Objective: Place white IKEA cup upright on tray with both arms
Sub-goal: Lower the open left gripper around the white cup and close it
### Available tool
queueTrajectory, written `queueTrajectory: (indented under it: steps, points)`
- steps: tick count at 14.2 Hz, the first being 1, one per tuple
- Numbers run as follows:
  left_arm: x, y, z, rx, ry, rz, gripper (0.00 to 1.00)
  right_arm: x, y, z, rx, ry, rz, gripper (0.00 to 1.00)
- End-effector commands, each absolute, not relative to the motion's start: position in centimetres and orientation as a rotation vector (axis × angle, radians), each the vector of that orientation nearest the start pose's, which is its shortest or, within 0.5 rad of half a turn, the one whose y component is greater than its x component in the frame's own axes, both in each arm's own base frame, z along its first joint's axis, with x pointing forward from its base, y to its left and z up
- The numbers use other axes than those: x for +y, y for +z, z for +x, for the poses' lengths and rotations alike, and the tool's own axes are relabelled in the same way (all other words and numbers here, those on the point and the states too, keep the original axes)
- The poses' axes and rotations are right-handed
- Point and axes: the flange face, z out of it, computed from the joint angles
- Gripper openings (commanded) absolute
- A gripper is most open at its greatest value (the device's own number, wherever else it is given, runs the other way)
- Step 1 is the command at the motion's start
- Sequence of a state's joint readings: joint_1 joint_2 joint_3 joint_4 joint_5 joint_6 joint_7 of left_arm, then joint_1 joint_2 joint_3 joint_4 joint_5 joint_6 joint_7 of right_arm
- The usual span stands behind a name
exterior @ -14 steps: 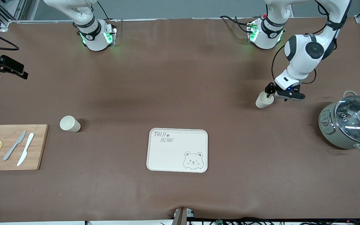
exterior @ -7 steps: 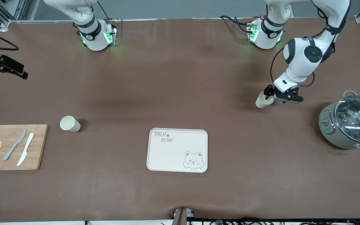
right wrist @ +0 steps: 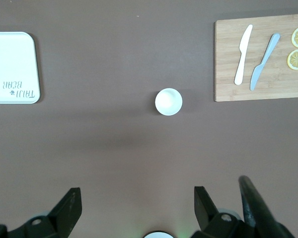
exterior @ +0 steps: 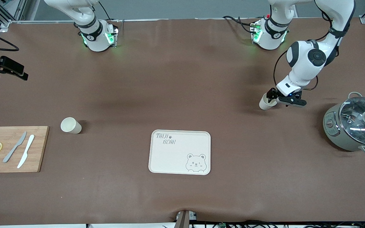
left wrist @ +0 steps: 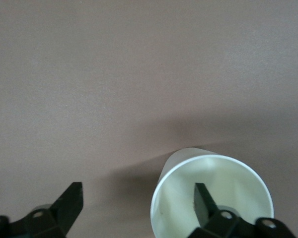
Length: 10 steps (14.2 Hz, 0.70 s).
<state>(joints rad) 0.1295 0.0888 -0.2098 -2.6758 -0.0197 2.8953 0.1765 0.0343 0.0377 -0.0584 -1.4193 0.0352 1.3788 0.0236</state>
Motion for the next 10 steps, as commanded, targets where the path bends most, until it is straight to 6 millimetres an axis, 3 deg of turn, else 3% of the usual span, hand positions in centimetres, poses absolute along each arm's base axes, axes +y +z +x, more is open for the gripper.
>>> queueTrajectory:
  steps: [1, 2, 10]
  points:
    - [-3.9, 21.8, 43.1, 0.385, -0.223, -3.129, 0.22, -1.2, 65.8, 54.7, 0.061, 0.137, -3.091, 1.00]
    - [-3.8, 21.7, 43.1, 0.385, -0.228, -3.129, 0.00, -1.2, 65.7, 54.7, 0.061, 0.139, -3.091, 1.00]
    - [-5.0, 21.4, 43.6, 0.364, -0.262, -3.143, 0.00, -1.1, 65.7, 54.7, 0.059, 0.137, -3.091, 1.00]
